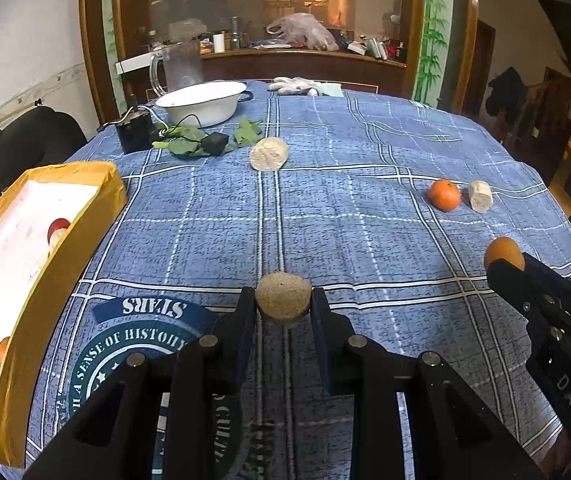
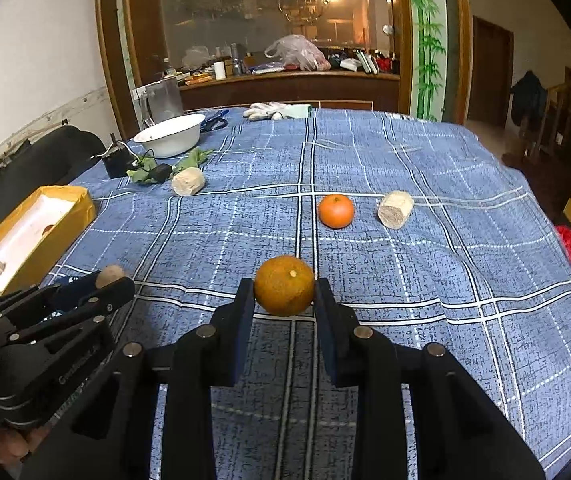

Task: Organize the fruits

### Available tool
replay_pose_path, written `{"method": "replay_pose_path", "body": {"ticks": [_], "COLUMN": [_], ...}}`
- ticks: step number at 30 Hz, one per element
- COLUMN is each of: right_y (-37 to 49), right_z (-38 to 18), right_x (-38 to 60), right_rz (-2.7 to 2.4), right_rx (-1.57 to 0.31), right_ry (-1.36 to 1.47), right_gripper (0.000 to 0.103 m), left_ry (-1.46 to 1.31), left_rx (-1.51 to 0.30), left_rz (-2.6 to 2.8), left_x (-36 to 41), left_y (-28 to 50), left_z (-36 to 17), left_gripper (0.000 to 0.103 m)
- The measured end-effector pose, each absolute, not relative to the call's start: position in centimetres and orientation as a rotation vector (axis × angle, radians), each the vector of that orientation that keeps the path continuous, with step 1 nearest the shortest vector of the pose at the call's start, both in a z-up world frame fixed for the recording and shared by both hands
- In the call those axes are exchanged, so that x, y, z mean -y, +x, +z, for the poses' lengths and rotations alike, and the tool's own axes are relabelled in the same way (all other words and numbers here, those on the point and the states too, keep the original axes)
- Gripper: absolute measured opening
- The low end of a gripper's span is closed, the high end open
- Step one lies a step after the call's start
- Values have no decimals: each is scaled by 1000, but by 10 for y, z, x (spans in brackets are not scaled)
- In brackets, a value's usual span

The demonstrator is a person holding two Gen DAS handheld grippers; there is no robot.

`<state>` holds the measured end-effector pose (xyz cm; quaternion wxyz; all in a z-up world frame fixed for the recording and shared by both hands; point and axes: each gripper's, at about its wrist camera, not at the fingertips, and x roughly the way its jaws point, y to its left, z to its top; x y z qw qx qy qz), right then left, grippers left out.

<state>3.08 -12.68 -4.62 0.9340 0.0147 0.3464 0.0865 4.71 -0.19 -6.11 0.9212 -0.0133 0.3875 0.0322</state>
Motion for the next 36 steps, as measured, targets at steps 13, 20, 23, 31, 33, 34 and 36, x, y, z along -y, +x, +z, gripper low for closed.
{"method": "replay_pose_path", "body": {"ticks": [13, 20, 23, 31, 33, 34, 36], "right_y": [23, 16, 16, 18, 18, 18, 18], "right_z": [-45, -42, -42, -42, -42, -42, -42], "right_x": [126, 123, 122, 122, 122, 122, 122], "right_rz": [185, 197, 201, 198, 197, 197, 195], "right_rx": [-672, -640, -636, -645, -646, -646, -647], "right_ry": [33, 11, 8, 16, 16, 16, 16], "right_gripper": [32, 32, 32, 32, 32, 32, 32], "left_ry": [-19, -25, -25, -25, -24, -23, -25], "left_rx": [-755, -723, -731, -736, -735, -733, -732], "left_rz": [75, 87, 87, 88, 89, 90, 91], "left_x": [0, -2, -1, -1, -1, -1, -1], "left_y": [42, 37, 38, 39, 39, 39, 39], "left_z": [-61, -58, -58, -59, -59, -59, -59], "left_gripper": [26, 26, 26, 26, 26, 26, 26]}}
